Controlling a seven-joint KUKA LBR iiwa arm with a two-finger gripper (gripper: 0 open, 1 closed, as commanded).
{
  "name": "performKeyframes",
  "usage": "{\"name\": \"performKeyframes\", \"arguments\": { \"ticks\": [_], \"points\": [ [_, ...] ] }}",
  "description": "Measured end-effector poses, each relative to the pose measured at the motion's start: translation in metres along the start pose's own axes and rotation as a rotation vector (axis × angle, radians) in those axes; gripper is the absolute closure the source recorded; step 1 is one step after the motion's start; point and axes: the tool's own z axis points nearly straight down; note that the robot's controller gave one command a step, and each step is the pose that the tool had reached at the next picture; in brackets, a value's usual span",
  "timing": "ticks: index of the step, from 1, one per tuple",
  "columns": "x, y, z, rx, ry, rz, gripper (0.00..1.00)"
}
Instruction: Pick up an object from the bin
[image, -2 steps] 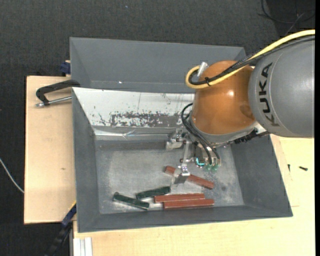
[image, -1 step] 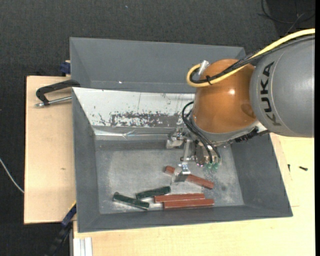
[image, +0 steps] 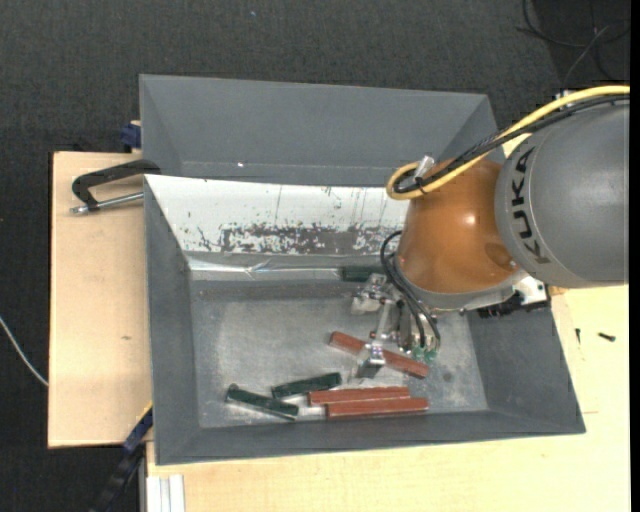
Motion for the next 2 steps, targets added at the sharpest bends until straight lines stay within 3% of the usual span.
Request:
{"name": "performKeyframes", "arguments": {
  "ticks": [1, 2],
  "points": [
    [0.005, -0.029, 0.007, 0.001, 0.003, -0.225, 0.00],
    [-0.010, -0.030, 0.020, 0.000, -0.003, -0.034, 0.00]
  ]
}}
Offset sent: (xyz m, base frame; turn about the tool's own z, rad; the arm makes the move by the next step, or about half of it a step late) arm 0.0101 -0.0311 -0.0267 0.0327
